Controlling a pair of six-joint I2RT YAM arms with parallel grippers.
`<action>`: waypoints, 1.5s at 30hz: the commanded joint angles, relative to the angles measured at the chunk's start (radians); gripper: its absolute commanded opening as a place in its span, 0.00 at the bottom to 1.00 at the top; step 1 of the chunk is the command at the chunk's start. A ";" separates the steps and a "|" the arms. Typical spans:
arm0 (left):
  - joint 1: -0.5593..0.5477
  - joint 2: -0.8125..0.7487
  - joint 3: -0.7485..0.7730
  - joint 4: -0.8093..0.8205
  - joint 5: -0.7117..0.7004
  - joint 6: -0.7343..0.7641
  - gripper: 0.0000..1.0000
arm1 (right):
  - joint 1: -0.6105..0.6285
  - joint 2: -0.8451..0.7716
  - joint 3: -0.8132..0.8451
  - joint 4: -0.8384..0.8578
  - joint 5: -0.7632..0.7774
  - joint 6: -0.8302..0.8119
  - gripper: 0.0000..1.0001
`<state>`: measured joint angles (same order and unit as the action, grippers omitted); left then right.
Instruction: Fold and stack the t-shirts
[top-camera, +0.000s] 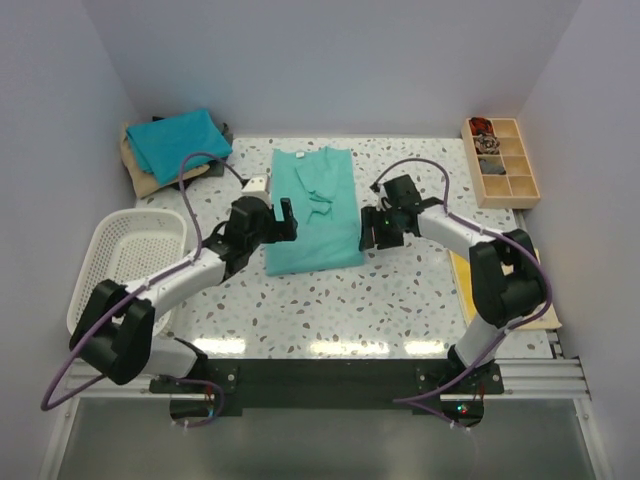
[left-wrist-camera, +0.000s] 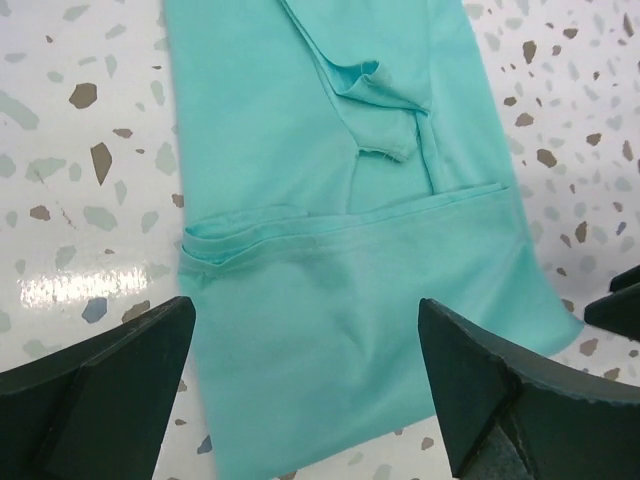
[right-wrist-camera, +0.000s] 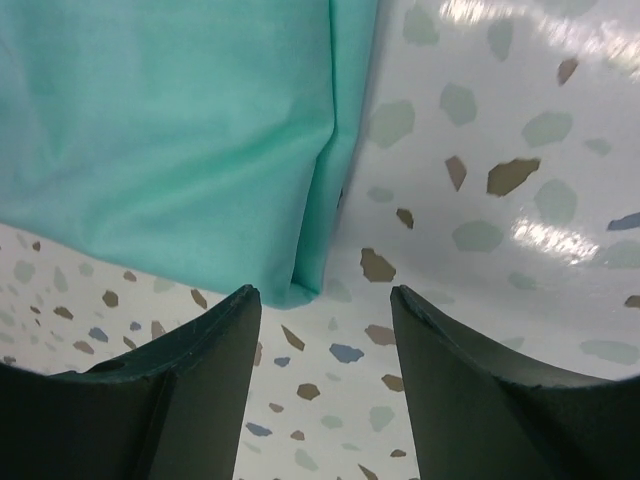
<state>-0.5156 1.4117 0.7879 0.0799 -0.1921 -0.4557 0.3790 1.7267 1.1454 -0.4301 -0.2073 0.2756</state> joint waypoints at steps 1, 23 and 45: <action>0.006 -0.101 -0.120 -0.048 -0.026 -0.113 1.00 | -0.017 -0.067 -0.073 0.060 -0.102 0.023 0.60; 0.006 -0.120 -0.378 0.127 0.132 -0.247 0.91 | -0.049 0.085 -0.153 0.231 -0.379 0.137 0.62; 0.002 -0.051 -0.378 0.169 0.227 -0.218 0.00 | -0.048 0.119 -0.245 0.354 -0.475 0.178 0.02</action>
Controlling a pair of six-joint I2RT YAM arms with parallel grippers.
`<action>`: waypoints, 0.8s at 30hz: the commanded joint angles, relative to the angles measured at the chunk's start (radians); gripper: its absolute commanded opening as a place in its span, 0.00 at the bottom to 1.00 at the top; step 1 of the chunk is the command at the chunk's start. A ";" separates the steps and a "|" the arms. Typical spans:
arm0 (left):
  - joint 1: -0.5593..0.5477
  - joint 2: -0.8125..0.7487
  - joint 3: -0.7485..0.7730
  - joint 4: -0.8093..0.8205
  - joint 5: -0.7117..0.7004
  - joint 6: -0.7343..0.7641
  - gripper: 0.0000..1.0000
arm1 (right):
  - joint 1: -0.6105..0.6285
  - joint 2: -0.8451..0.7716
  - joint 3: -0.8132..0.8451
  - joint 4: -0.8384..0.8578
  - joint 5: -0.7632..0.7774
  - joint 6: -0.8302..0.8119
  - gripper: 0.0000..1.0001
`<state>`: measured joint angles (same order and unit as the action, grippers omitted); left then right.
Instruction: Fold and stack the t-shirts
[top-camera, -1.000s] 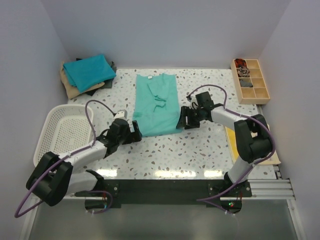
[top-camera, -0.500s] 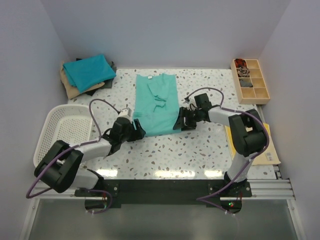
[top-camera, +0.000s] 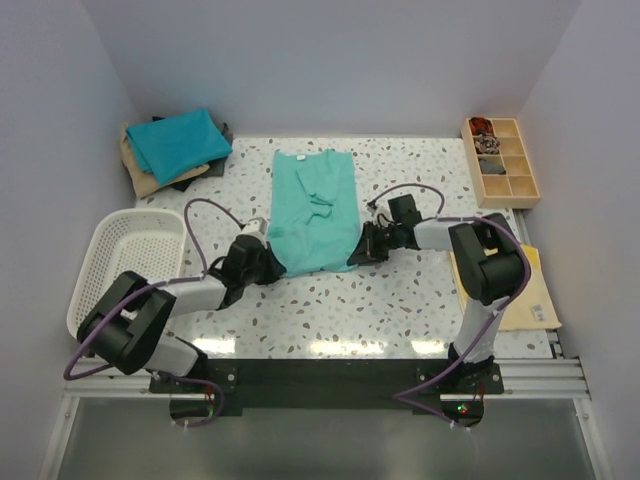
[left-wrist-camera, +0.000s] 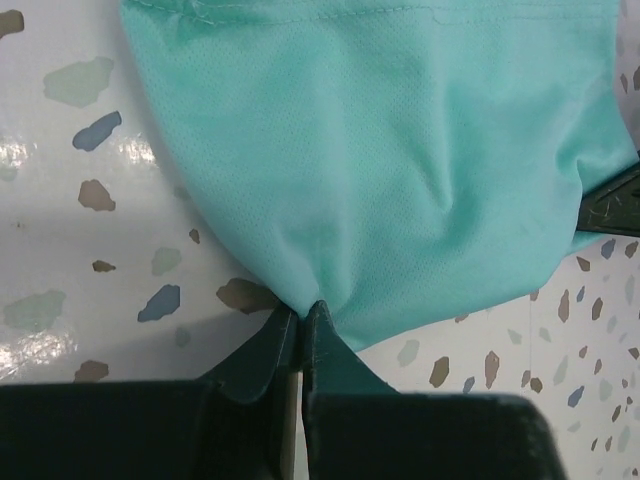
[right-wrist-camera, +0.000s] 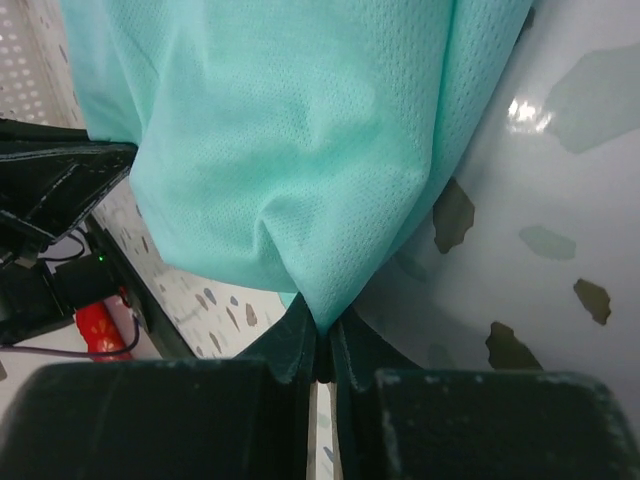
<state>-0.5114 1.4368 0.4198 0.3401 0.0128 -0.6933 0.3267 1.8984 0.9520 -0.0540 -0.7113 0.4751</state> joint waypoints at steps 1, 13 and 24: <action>-0.010 -0.097 -0.025 -0.108 0.027 0.020 0.00 | 0.003 -0.083 -0.064 -0.032 0.032 -0.024 0.01; -0.265 -0.392 -0.075 -0.441 -0.010 -0.124 0.00 | 0.101 -0.465 -0.351 -0.171 0.099 0.011 0.01; -0.326 -0.434 0.124 -0.581 -0.229 -0.088 0.00 | 0.132 -0.725 -0.253 -0.308 0.231 -0.006 0.05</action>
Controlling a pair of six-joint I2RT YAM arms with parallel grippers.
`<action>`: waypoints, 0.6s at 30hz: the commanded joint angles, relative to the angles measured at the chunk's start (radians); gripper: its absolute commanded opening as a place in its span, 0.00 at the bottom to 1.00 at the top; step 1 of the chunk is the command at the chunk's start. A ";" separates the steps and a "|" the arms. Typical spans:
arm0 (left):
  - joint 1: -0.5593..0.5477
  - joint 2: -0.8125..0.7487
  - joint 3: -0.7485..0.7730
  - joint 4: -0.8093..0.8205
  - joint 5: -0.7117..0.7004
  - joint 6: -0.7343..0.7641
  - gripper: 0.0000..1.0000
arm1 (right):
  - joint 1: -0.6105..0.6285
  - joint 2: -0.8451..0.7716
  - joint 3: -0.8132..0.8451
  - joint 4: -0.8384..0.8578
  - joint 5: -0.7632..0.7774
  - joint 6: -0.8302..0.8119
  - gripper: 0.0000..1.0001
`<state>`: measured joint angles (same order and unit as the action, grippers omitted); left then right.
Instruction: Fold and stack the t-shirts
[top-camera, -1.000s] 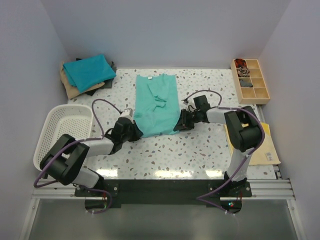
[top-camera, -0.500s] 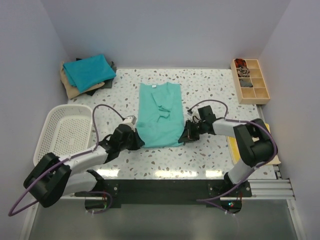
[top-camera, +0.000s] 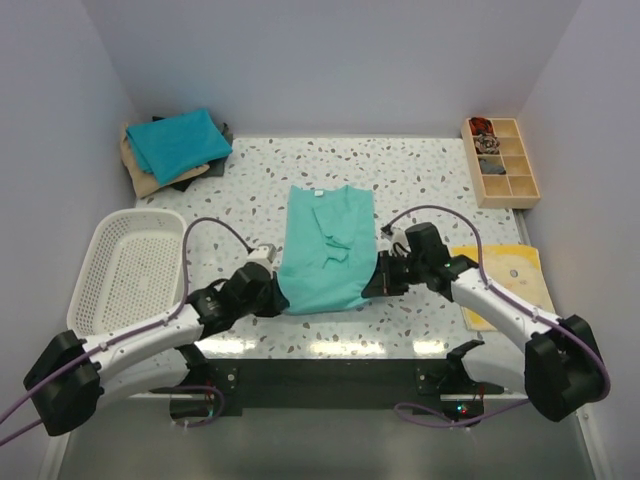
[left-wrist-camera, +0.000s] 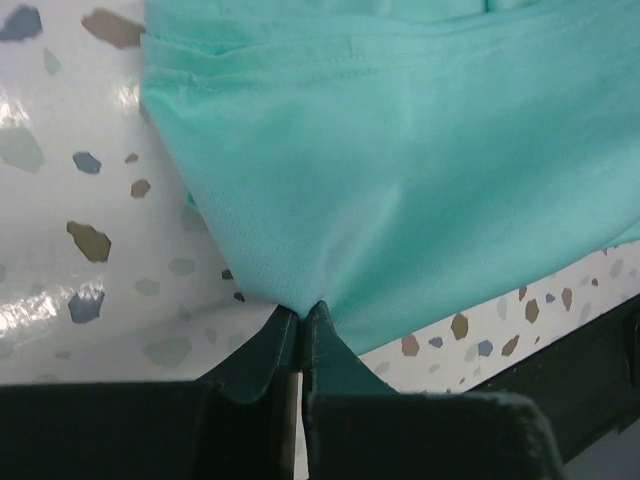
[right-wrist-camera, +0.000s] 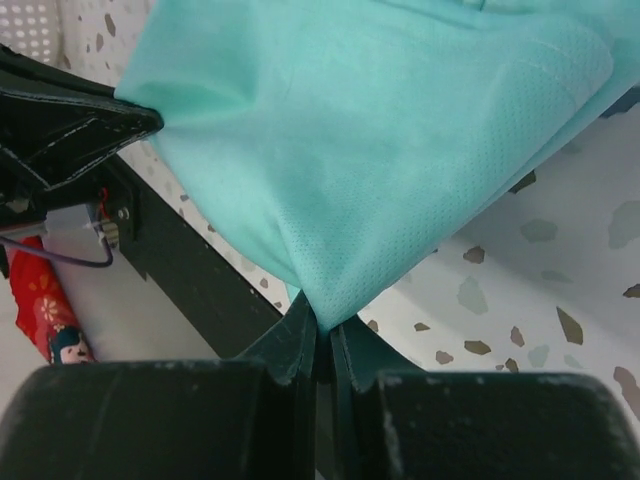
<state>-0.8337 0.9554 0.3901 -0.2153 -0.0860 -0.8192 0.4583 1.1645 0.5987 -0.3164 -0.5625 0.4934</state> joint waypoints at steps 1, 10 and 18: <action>-0.004 0.066 0.180 -0.024 -0.144 0.052 0.00 | 0.000 0.020 0.117 -0.046 0.091 -0.041 0.05; 0.080 0.279 0.391 0.063 -0.189 0.172 0.00 | -0.023 0.217 0.351 -0.069 0.187 -0.144 0.06; 0.249 0.505 0.550 0.192 -0.101 0.276 0.00 | -0.122 0.498 0.579 -0.026 0.130 -0.165 0.06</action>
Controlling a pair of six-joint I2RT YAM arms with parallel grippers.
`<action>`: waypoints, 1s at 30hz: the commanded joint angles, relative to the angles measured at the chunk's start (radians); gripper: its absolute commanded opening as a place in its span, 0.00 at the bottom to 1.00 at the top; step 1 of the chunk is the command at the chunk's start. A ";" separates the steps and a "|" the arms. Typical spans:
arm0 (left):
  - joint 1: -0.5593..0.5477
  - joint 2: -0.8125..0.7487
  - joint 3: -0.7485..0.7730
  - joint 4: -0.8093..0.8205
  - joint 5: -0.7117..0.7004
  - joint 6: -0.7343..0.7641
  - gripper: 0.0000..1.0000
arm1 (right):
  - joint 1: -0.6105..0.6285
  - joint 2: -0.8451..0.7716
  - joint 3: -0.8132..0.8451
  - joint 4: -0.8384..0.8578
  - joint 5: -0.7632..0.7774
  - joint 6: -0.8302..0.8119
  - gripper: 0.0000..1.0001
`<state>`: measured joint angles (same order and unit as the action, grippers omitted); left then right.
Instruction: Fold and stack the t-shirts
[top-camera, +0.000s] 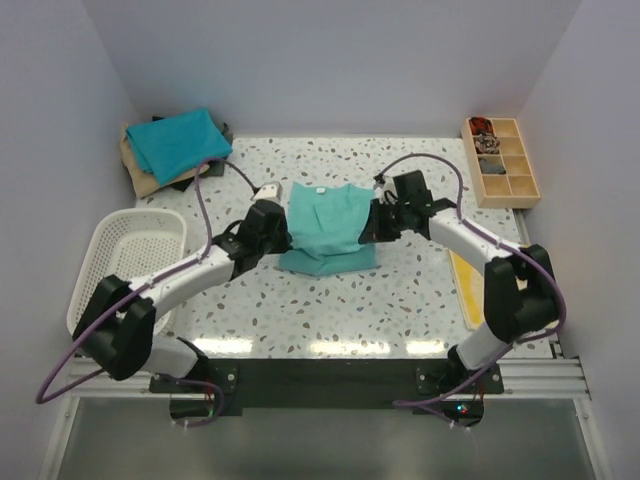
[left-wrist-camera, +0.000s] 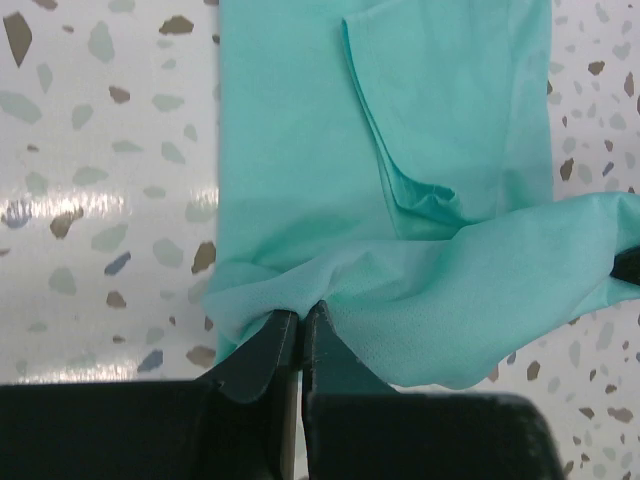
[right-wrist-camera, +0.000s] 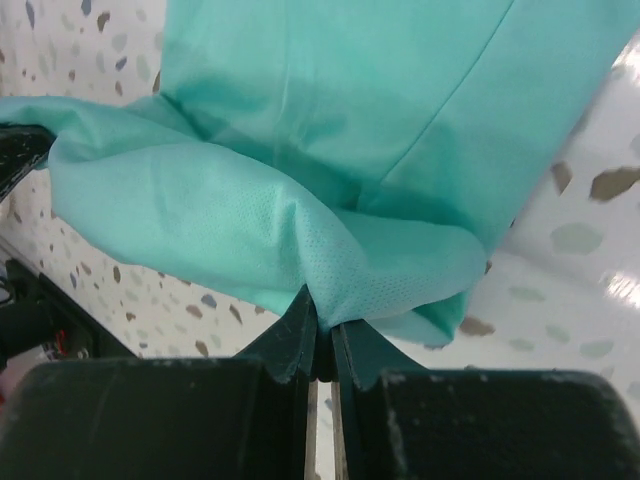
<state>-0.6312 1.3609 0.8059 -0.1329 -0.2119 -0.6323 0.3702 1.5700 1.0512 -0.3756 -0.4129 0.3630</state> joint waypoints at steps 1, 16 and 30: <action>0.056 0.127 0.157 0.118 0.035 0.107 0.00 | -0.040 0.116 0.157 0.024 -0.026 -0.045 0.05; 0.206 0.561 0.550 0.251 0.132 0.167 0.00 | -0.146 0.594 0.696 -0.032 -0.080 -0.050 0.06; 0.327 0.621 0.604 0.340 0.115 0.246 1.00 | -0.208 0.508 0.730 0.135 0.117 -0.150 0.67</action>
<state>-0.3077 2.0846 1.4090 0.1162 -0.0746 -0.4423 0.1699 2.2795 1.8050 -0.2901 -0.3771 0.2924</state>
